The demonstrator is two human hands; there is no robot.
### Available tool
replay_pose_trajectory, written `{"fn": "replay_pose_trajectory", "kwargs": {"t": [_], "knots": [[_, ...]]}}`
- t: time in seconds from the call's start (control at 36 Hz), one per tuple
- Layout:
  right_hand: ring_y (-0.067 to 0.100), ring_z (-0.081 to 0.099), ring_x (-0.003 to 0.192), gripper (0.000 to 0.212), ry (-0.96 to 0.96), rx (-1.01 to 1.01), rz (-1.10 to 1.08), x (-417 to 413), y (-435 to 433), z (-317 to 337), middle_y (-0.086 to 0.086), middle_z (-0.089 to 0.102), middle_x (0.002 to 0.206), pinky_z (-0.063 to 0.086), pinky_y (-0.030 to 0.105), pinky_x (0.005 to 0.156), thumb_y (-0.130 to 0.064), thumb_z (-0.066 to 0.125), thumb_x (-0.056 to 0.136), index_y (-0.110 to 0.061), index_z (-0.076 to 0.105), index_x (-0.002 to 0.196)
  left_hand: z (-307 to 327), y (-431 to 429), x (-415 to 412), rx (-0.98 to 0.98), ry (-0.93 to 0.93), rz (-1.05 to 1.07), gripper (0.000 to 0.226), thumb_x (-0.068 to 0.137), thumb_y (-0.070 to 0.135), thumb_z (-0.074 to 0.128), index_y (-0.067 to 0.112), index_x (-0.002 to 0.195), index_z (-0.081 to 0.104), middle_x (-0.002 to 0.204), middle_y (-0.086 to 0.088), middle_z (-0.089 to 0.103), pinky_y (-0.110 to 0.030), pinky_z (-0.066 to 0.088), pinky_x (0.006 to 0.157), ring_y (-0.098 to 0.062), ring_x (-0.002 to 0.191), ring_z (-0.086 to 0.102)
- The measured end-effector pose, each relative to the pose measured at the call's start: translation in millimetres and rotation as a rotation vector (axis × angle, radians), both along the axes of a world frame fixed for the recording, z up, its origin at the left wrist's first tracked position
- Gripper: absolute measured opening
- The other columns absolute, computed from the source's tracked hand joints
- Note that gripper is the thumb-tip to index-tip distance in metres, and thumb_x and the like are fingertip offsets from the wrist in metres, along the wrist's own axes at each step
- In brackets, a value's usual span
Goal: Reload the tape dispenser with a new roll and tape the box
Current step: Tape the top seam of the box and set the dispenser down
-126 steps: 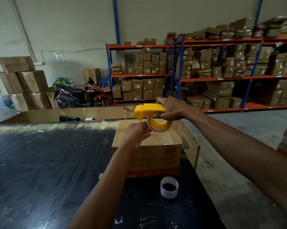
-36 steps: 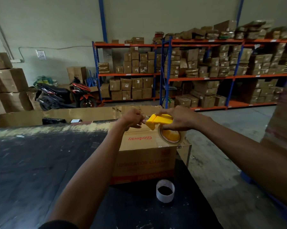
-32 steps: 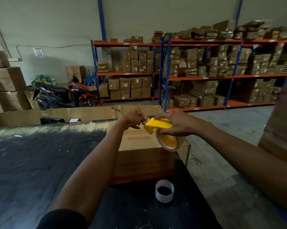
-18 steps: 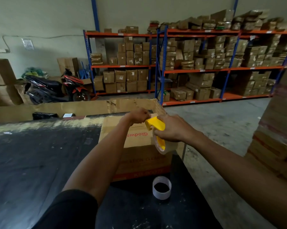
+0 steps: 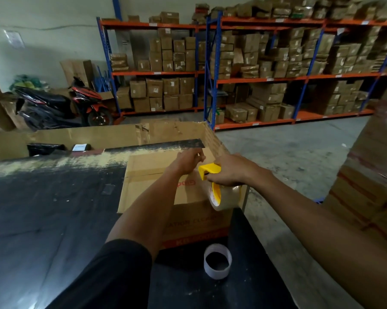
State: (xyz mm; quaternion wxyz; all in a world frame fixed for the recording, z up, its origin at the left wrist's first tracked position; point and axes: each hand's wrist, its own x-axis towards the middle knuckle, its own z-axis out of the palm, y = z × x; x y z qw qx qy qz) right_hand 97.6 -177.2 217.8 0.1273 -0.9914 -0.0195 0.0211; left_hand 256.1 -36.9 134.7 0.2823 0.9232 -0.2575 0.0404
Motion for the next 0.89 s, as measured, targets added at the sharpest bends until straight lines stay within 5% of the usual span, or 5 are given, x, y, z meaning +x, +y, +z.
{"fn": "replay_pose_trajectory", "kwargs": {"t": [0.19, 0.31, 0.61, 0.89], "knots": [[0.020, 0.060, 0.072, 0.035, 0.078, -0.037, 0.008, 30, 7, -6, 0.003, 0.063, 0.079, 0.039, 0.032, 0.058, -0.056, 0.063, 0.076, -0.021, 0.057, 0.076, -17, 5, 24, -0.109, -0.032, -0.026, 0.016, 0.098, 0.011, 0.058, 0.003, 0.094, 0.072, 0.098, -0.013, 0.074, -0.028, 0.038, 0.070, -0.018, 0.085, 0.060], [0.019, 0.058, 0.070, 0.037, 0.130, -0.061, 0.027, 39, 13, -2, 0.005, 0.064, 0.082, 0.040, 0.032, 0.057, -0.055, 0.064, 0.079, -0.018, 0.060, 0.079, -15, 13, 39, -0.131, -0.006, -0.012, 0.015, 0.098, 0.009, 0.058, 0.006, 0.088, 0.069, 0.089, -0.004, 0.068, -0.031, 0.041, 0.073, -0.019, 0.085, 0.061], [0.015, 0.049, 0.063, 0.040, 0.152, -0.111, 0.006, 26, 19, 1, 0.000, 0.051, 0.072, 0.034, 0.030, 0.052, -0.053, 0.062, 0.084, -0.020, 0.046, 0.067, -8, 17, 55, -0.089, 0.097, -0.065, 0.015, 0.099, 0.018, 0.060, 0.014, 0.091, 0.072, 0.090, -0.011, 0.075, -0.036, 0.050, 0.073, -0.024, 0.079, 0.067], [0.023, 0.054, 0.086, 0.038, 0.190, -0.135, -0.001, 17, 21, 14, -0.002, 0.045, 0.075, 0.040, 0.033, 0.070, -0.045, 0.058, 0.093, -0.023, 0.038, 0.069, -21, 1, 58, -0.002, -0.031, -0.016, 0.020, 0.096, 0.043, 0.056, 0.027, 0.090, 0.067, 0.092, 0.002, 0.073, -0.052, 0.049, 0.093, -0.023, 0.091, 0.065]]}}
